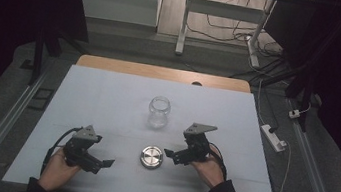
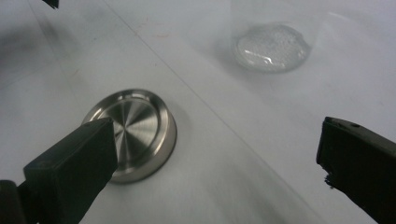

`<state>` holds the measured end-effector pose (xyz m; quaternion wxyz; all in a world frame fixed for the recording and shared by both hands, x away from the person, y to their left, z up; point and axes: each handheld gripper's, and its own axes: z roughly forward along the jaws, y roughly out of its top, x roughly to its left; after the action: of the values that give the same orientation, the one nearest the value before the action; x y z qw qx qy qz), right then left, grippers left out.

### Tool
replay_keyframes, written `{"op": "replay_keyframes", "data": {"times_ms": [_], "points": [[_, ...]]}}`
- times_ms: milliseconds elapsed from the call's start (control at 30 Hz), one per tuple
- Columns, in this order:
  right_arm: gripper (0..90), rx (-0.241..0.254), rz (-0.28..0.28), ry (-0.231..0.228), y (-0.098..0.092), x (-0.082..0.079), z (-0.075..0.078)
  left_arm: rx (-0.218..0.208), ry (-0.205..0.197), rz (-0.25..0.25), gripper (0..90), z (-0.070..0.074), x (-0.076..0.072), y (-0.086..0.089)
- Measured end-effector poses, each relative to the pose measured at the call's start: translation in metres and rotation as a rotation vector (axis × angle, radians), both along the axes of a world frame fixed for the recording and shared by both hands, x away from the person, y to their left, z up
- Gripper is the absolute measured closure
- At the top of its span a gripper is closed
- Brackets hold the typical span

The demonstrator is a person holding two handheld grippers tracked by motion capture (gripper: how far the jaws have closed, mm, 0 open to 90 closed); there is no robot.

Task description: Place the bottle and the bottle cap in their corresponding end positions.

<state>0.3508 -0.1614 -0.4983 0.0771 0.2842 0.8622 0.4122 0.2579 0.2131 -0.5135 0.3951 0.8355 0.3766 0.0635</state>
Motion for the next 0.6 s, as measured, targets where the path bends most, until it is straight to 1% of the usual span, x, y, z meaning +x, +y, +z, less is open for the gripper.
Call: {"op": "replay_keyframes", "data": {"times_ms": [100, 300, 400, 567, 600], "points": [[0.0, 0.005, -0.028, -0.009, -0.014, -0.009, 0.001, -0.015, 0.001, 0.033, 0.0, 0.000, -0.008, 0.013], [0.0, -0.019, -0.091, -0.023, -0.043, -0.027, -0.001, -0.030, 0.004, 0.089, 0.0, -0.001, -0.023, 0.035], [0.0, 0.004, -0.127, -0.004, -0.058, -0.034, 0.000, -0.031, 0.006, 0.115, 0.0, -0.002, -0.030, 0.045], [0.0, 0.021, -0.170, 0.005, -0.080, -0.049, 0.001, -0.040, 0.011, 0.163, 0.0, -0.004, -0.040, 0.061], [0.0, 0.019, -0.180, -0.001, -0.084, -0.052, 0.001, -0.041, 0.013, 0.172, 0.0, -0.005, -0.042, 0.064]]}}
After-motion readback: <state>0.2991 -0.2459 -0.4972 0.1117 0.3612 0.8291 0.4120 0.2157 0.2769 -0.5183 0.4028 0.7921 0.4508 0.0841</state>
